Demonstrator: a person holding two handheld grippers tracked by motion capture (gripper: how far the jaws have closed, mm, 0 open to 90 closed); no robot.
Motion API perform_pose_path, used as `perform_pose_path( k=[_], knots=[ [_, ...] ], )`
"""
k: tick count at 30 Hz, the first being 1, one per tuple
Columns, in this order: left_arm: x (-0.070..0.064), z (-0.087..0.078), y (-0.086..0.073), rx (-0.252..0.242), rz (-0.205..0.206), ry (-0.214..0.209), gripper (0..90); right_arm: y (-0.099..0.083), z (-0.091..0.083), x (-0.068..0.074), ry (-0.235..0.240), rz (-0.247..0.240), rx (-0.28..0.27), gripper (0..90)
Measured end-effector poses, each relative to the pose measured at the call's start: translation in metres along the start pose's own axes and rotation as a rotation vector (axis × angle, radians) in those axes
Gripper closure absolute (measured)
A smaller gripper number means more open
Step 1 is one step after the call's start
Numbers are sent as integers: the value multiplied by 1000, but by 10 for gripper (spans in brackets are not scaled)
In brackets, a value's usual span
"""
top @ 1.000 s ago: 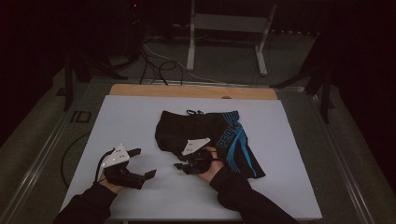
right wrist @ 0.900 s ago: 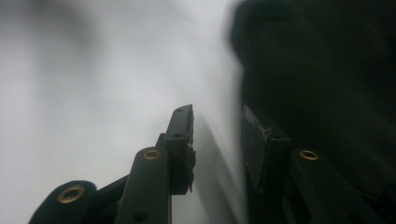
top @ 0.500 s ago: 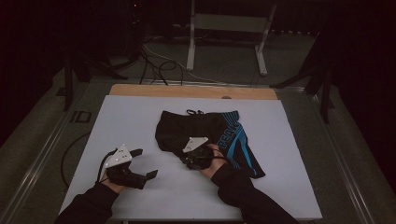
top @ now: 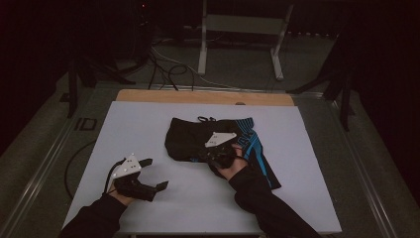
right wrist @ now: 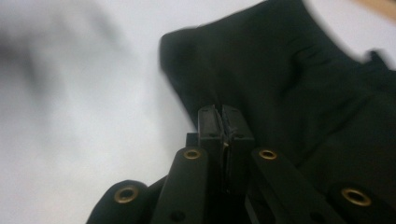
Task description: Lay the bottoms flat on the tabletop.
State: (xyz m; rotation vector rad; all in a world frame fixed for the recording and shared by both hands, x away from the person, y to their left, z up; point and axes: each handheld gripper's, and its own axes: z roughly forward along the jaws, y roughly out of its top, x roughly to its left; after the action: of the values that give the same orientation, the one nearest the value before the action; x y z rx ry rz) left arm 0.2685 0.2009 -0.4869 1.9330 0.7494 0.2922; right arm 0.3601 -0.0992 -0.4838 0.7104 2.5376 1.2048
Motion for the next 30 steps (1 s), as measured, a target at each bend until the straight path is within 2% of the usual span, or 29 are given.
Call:
perform_pose_path(
  k=[1, 2, 3, 5, 6, 7, 9, 12, 14, 18, 24, 25, 28, 29, 30],
  knots=[
    [0, 0, 0, 7, 5, 0, 13, 2, -5, -7, -14, 28, -15, 886],
    [0, 1, 0, 7, 8, -1, 13, 2, -5, -7, -14, 28, -15, 886],
    [-1, 1, 0, 7, 8, -2, 13, 3, -10, -14, -37, 34, -23, 886],
    [-1, 2, 0, 7, 7, -7, 13, 2, -14, -22, -46, 70, -39, 885],
    [-2, 3, 0, 8, 9, -9, 13, 2, -16, -25, -66, 75, -36, 885],
    [-2, 4, 0, 10, 10, -14, 13, 2, -16, -25, -66, 75, -36, 885],
    [-3, 5, 0, 12, 12, -21, 13, 1, -19, -36, -106, 102, -36, 884],
    [-4, 6, 0, 16, 18, -29, 13, -1, -22, -47, -137, 149, -43, 883],
    [-4, 6, 0, 15, 18, -29, 13, -3, -21, -52, -159, 156, -30, 882],
    [-3, 6, 0, 14, 14, -33, 13, -12, -14, -61, -163, 209, 1, 878],
    [-4, 7, 0, 20, 19, -40, 15, -25, -6, -68, -162, 245, 23, 856],
    [-5, 8, 1, 18, 21, -46, 16, -25, -5, -68, -156, 252, 20, 820],
    [-7, 10, 2, 27, 29, -52, 29, -26, -4, -68, -147, 259, 16, 800],
    [-14, 17, 6, 51, 55, -84, 31, -24, -5, -63, -142, 237, 8, 720],
    [-14, 17, 6, 51, 55, -84, 31, -24, -5, -63, -142, 237, 8, 720]
  ],
)
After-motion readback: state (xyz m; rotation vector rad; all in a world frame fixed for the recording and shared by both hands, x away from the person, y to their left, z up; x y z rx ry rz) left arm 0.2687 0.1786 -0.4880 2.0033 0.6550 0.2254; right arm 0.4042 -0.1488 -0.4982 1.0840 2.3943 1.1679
